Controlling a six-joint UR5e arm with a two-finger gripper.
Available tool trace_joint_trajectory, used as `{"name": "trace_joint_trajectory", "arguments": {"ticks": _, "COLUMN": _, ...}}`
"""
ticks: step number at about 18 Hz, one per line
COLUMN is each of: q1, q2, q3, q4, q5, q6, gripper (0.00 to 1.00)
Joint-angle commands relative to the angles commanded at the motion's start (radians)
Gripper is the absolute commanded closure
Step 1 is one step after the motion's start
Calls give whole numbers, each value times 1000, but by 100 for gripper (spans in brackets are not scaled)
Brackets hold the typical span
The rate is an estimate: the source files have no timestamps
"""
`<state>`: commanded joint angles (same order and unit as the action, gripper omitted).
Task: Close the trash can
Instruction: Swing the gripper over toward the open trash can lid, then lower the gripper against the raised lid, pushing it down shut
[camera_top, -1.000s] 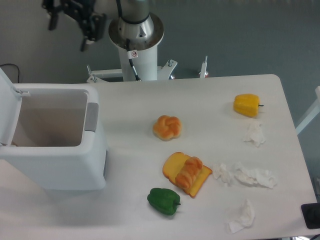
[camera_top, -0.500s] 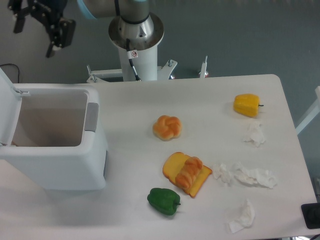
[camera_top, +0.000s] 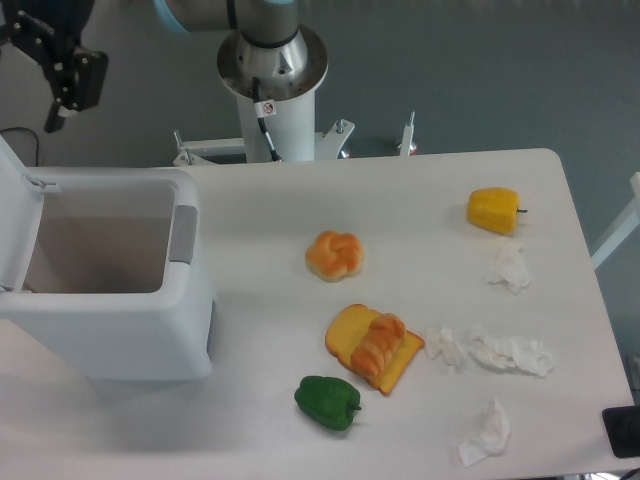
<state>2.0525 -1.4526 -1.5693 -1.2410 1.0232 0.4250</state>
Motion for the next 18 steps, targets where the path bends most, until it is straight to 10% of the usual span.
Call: {"name": "trace_joint_trajectory", "arguments": {"ticks": 18, "q1": -38, "q2": -78, "q3": 78, "q4": 12, "q5": 173, "q6": -132, "gripper": 0}}
